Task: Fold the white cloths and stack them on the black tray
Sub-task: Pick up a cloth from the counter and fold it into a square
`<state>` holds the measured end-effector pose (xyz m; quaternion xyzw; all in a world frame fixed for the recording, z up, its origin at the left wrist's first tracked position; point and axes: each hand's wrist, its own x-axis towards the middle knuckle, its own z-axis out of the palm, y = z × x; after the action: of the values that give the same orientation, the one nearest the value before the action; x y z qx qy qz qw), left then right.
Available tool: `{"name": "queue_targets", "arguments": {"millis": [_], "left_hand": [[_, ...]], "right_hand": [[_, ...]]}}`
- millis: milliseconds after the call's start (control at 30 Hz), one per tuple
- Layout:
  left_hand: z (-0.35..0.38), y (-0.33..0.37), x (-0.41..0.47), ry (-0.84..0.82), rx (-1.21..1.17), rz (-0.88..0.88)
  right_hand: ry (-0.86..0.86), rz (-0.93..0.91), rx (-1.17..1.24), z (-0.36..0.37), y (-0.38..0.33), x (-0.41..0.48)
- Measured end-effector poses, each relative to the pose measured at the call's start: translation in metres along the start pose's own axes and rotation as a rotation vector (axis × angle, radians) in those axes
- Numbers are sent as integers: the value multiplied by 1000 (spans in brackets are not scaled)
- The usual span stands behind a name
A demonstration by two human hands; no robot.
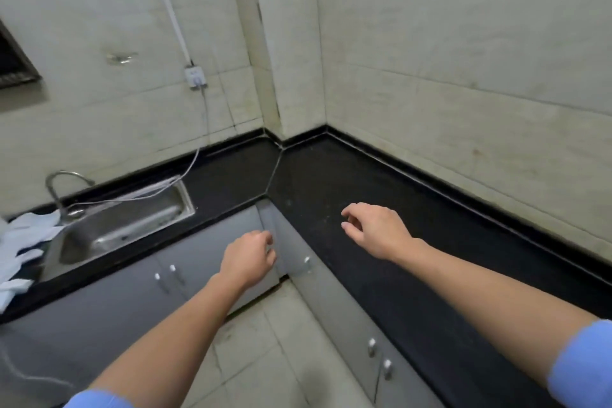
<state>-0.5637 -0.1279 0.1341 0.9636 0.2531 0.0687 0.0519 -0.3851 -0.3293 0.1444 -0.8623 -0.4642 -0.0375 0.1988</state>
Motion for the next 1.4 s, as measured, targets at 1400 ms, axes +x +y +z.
{"name": "queue_targets", "arguments": {"millis": [1400], "left_hand": [[16,-582,169,-29,-95,-982]], "right_hand": [[-512,-779,148,380,-405,571]]}}
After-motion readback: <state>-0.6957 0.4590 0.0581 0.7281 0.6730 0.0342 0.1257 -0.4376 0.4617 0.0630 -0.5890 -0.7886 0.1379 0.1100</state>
